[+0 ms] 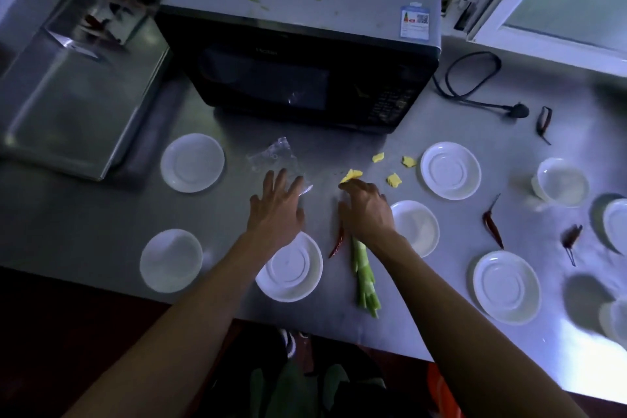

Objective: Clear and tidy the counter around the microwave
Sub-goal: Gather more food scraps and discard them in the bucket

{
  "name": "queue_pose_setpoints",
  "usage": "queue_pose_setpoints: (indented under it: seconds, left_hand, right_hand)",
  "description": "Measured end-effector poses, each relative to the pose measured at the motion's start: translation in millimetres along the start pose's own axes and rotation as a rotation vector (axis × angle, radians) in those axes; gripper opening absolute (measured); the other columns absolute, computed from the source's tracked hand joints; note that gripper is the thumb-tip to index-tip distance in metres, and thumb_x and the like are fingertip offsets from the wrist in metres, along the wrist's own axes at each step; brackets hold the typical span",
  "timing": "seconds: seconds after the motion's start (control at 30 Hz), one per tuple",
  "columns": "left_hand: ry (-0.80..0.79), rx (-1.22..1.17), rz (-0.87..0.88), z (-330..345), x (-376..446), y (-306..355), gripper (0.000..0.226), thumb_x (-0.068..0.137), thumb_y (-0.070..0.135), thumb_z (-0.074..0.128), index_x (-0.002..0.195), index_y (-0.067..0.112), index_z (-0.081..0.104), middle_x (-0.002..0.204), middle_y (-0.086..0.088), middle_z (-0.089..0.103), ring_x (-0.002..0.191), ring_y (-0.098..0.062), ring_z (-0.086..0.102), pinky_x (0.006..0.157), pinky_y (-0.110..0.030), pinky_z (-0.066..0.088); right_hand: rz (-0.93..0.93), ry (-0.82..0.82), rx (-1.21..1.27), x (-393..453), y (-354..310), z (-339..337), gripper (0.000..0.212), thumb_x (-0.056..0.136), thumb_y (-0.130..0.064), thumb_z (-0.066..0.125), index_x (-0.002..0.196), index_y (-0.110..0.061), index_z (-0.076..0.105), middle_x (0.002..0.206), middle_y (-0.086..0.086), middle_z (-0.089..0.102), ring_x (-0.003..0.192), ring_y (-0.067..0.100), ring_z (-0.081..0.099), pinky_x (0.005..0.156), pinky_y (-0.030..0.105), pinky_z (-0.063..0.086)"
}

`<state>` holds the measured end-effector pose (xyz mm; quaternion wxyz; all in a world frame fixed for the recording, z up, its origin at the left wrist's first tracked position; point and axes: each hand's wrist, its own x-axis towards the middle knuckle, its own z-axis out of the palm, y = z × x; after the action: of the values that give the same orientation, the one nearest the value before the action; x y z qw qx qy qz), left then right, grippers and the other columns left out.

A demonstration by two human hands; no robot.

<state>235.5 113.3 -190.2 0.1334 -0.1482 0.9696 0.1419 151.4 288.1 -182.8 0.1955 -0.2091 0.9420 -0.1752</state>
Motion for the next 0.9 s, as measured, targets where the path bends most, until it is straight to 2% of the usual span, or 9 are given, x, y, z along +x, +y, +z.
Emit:
queue_pose_setpoints:
  seconds: [0.13,0.23,0.43,0.63,0.77,0.9]
  left_hand:
    - [-0.02,0.061,-0.008,9,19,-6,0.066,0.092,0.035,0.057,0.148,0.03,0.022,0.161,-0.01,0.011,0.15,-0.036,0.005,0.105,-0.061,0.037]
    - [-0.021,0.141,0.019,16,27,-11,0.071,0.091,0.038,0.058,0.151,0.031,0.02,0.163,-0.012,0.007,0.15,-0.037,0.003,0.106,-0.061,0.034]
    - [-0.052,0.155,0.051,23,41,-28,0.066,0.091,0.034,0.058,0.149,0.034,0.026,0.163,-0.012,0.012,0.15,-0.038,0.007,0.104,-0.059,0.038]
    - [-0.011,0.113,0.108,17,47,-34,0.051,0.093,0.028,0.057,0.141,0.034,0.041,0.158,-0.008,0.026,0.147,-0.035,0.018,0.097,-0.053,0.046]
    - [0.046,0.087,0.166,13,50,-39,0.038,0.095,0.022,0.054,0.132,0.028,0.054,0.152,-0.007,0.039,0.143,-0.033,0.028,0.091,-0.051,0.05]
    - [0.108,0.058,0.199,12,54,-44,0.032,0.096,0.019,0.05,0.126,0.027,0.058,0.146,-0.002,0.047,0.139,-0.03,0.035,0.089,-0.046,0.048]
  right_hand:
    - [0.058,-0.017,-0.055,17,-1,10,0.042,0.096,-0.021,0.053,0.138,-0.019,0.054,0.146,0.004,0.05,0.131,0.032,0.045,0.107,0.048,0.04]
    - [0.1,0.002,-0.073,27,-1,17,0.042,0.096,-0.019,0.051,0.138,-0.019,0.052,0.149,0.003,0.045,0.131,0.033,0.044,0.104,0.048,0.041]
    - [0.097,0.01,-0.132,41,2,20,0.041,0.094,-0.014,0.053,0.134,-0.023,0.056,0.152,0.003,0.041,0.132,0.032,0.04,0.1,0.046,0.04]
    - [0.109,0.085,-0.137,46,1,22,0.033,0.092,-0.012,0.055,0.124,-0.018,0.063,0.132,0.008,0.057,0.117,0.033,0.047,0.091,0.043,0.038]
    - [0.137,0.096,-0.138,46,3,28,0.025,0.092,-0.014,0.059,0.115,-0.021,0.067,0.12,0.007,0.062,0.111,0.031,0.049,0.09,0.042,0.039]
    - [0.16,0.096,-0.125,46,4,29,0.019,0.092,-0.02,0.06,0.108,-0.021,0.07,0.108,0.005,0.063,0.105,0.03,0.05,0.087,0.042,0.039]
